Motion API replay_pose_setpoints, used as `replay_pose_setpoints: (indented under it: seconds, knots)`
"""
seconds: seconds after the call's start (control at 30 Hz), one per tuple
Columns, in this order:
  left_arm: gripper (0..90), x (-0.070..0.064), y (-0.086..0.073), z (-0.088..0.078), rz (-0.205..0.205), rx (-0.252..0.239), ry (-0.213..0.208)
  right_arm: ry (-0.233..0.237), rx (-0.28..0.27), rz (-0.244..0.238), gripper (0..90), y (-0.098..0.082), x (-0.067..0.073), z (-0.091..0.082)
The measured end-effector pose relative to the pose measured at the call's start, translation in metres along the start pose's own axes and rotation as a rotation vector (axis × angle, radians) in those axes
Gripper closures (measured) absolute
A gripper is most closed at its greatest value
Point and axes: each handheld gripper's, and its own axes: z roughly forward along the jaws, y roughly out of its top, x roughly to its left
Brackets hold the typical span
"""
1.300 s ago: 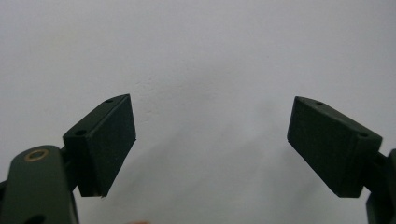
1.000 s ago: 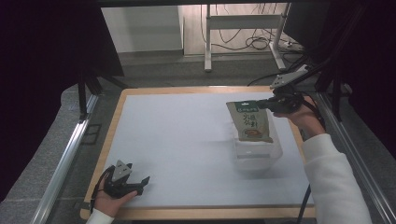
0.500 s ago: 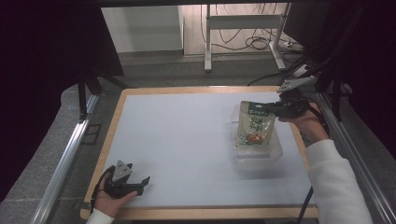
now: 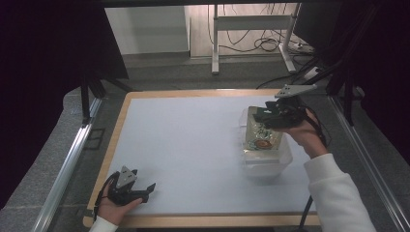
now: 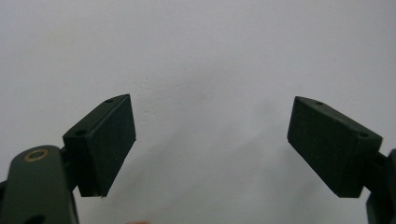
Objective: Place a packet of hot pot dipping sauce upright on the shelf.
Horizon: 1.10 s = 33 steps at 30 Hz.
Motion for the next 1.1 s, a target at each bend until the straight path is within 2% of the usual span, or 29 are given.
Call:
replay_pose_setpoints:
  seconds: [0.07,0.13,0.23,0.27,0.3,0.43,0.5,0.53,0.67,0.8,0.83,0.9,0.97,1.1]
  knots:
    - [15.3,0.0,0.0,0.0,0.001,-0.001,0.0,0.006,-0.006,0.001,30.3,0.0,0.004,0.001]
    - [15.3,0.0,0.0,0.0,0.004,-0.001,0.001,0.032,-0.025,-0.014,30.1,0.0,0.017,0.004]
    - [15.2,0.0,0.0,-0.001,0.003,-0.002,0.001,0.076,-0.041,-0.036,29.8,-0.001,0.04,0.011]
    - [15.2,0.0,0.0,0.0,0.002,-0.003,0.001,0.11,-0.049,-0.052,29.6,-0.004,0.057,0.016]
    - [15.2,0.0,0.0,0.0,0.002,-0.003,0.001,0.11,-0.049,-0.052,29.6,-0.004,0.057,0.016]
    - [15.2,0.0,0.0,-0.001,0.002,-0.005,0.001,0.131,-0.063,-0.093,29.9,-0.011,0.083,0.025]
    - [15.2,0.0,0.0,-0.001,0.003,-0.005,0.0,0.14,-0.065,-0.074,29.9,-0.017,0.096,0.032]
    - [15.2,0.0,0.0,-0.001,0.003,-0.005,0.0,0.14,-0.065,-0.074,29.9,-0.017,0.096,0.032]
    - [15.2,-0.001,0.0,0.0,0.004,-0.007,-0.002,0.168,-0.057,-0.049,29.8,-0.032,0.112,0.044]
    - [15.2,-0.001,0.0,0.0,0.001,-0.008,0.001,0.217,-0.031,-0.03,29.3,-0.051,0.125,0.056]
    - [15.2,-0.001,0.0,0.0,0.001,-0.008,0.001,0.233,-0.038,-0.009,29.3,-0.061,0.13,0.06]
    - [15.2,-0.001,0.0,0.0,0.003,-0.009,0.0,0.237,-0.029,-0.005,29.1,-0.063,0.131,0.061]
    - [15.2,-0.001,0.001,0.0,0.008,-0.006,-0.002,0.237,-0.003,-0.022,28.7,-0.067,0.135,0.063]
    - [15.2,-0.001,0.001,-0.001,0.012,-0.014,-0.004,0.243,-0.011,-0.018,28.0,-0.067,0.139,0.064]
